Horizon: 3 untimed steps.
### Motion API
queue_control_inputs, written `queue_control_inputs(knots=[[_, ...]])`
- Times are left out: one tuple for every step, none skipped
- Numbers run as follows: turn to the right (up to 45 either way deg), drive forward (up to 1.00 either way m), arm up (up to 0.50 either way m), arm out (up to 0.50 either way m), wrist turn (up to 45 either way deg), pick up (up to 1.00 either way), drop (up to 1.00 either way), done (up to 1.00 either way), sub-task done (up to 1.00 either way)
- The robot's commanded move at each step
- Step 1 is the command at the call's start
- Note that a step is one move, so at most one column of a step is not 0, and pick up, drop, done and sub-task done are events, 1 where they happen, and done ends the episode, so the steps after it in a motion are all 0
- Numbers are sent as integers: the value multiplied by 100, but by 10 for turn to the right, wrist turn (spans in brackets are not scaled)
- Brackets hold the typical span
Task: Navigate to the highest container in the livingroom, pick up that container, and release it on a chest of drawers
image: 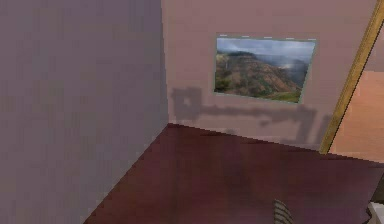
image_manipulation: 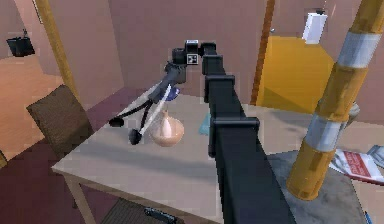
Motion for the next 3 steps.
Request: queue_control_inputs(knots=[[0,0,0,0,450,0,0,0,0],[0,0,0,0,450,0,0,0,0],[0,0,0,0,150,0,0,0,0]])
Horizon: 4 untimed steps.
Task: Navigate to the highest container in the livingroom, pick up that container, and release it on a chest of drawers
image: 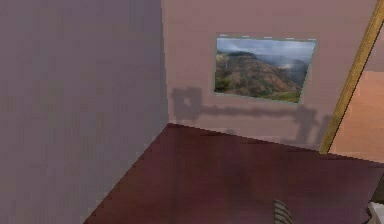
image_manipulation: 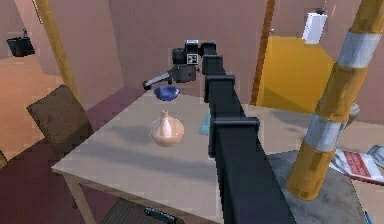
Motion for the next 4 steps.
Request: queue_control_inputs(knots=[[0,0,-30,0,0,0,0,0,0],[0,0,0,0,0,100,0,0,0],[0,0,10,0,0,0,0,0,0],[0,0,20,0,0,0,0,0,0]])
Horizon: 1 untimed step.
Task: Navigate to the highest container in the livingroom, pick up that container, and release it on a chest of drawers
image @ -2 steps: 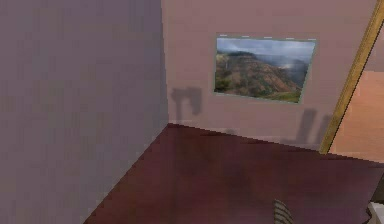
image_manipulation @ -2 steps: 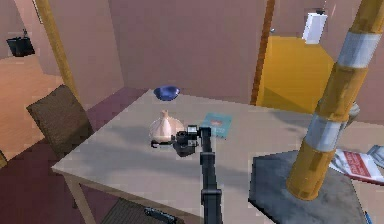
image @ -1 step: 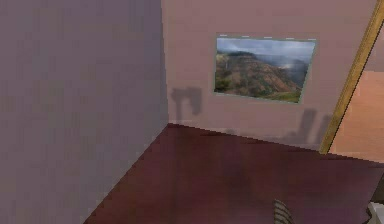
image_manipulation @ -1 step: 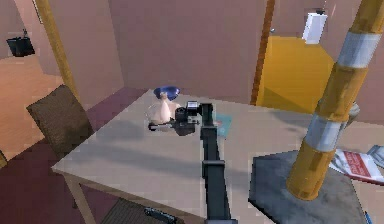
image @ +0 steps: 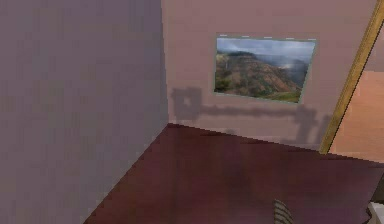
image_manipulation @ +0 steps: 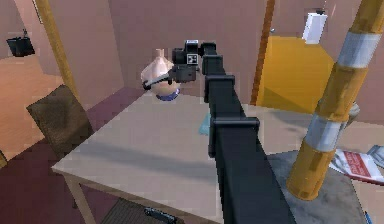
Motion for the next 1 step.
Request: queue_control_inputs(knots=[[0,0,0,0,-450,0,0,0,0]])
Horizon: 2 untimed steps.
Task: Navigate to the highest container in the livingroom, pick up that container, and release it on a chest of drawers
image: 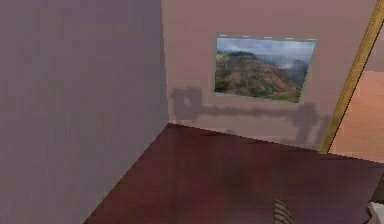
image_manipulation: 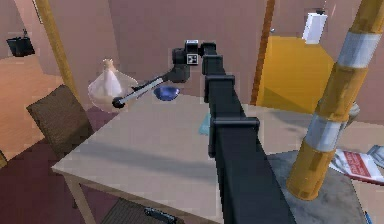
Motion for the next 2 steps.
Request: queue_control_inputs(knots=[[0,0,0,0,-450,0,0,0,0],[0,0,0,0,-90,0,0,0,0]])
